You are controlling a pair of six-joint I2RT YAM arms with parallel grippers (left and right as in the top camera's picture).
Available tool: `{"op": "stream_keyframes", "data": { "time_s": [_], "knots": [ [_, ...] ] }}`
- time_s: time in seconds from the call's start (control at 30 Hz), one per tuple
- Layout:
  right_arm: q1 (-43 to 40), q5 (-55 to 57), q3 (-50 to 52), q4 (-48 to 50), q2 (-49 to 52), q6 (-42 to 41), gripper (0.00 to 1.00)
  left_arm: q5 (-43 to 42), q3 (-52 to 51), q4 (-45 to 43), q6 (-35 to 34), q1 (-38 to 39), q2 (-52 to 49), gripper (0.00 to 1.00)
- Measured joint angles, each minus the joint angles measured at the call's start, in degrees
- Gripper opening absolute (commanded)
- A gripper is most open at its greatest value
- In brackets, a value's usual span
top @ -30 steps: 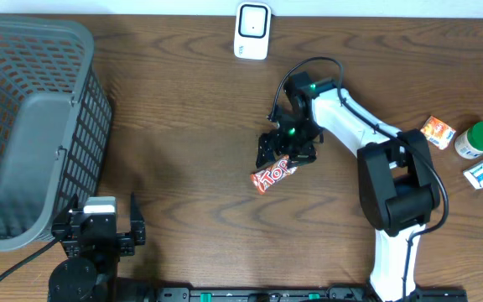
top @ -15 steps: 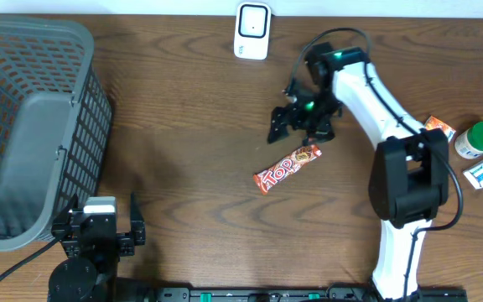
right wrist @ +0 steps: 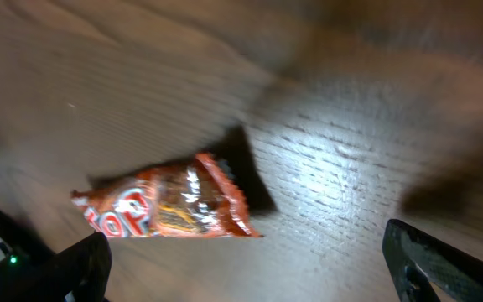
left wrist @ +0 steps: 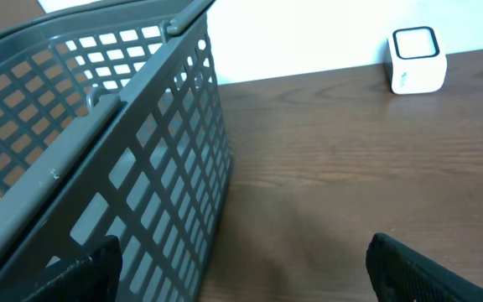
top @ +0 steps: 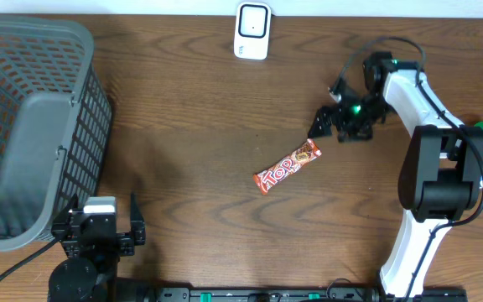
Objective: Scan the item barcode
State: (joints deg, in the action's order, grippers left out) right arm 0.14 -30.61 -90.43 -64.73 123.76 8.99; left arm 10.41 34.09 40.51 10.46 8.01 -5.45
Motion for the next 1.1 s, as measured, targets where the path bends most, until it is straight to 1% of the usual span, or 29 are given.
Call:
{"op": "stream_keyframes", "data": {
  "time_s": [0.27,0.53,0.57,0.6,0.63,0.7,0.83,0.87,1.1],
  "knots": [
    [-0.4,-12.2,11.6,9.7,-3.1,0.7,0.99,0.0,0.0,0.0,0.0,0.0,0.0,0.92],
    [-0.4,-21.6,17.3,15.2,-3.8,0.7,0.99,0.0,0.0,0.0,0.0,0.0,0.0,0.92],
    [-0.4,-22.2,17.7,15.5,-3.8,0.7,0.97,0.0,0.0,0.0,0.0,0.0,0.0,0.92],
    [-0.4,-22.7,18.1,16.0,-3.8,0.5,0.91,0.0,0.0,0.0,0.0,0.0,0.0,0.92],
    [-0.4,-22.7,18.3,16.5,-3.8,0.1,0.79,0.0,0.0,0.0,0.0,0.0,0.0,0.92],
    [-0.4,-21.5,18.8,17.5,-3.8,-1.1,0.5,0.0,0.0,0.0,0.0,0.0,0.0,0.92],
    [-0.4,-17.2,19.7,18.9,-3.0,-2.9,0.06,0.0,0.0,0.0,0.0,0.0,0.0,0.92],
    [-0.3,-16.2,19.9,19.4,-2.8,-3.2,0.01,0.0,0.0,0.0,0.0,0.0,0.0,0.92],
    [-0.1,-16.0,20.3,22.3,-2.5,-4.0,0.01,0.0,0.0,0.0,0.0,0.0,0.0,0.92]
  ]
}}
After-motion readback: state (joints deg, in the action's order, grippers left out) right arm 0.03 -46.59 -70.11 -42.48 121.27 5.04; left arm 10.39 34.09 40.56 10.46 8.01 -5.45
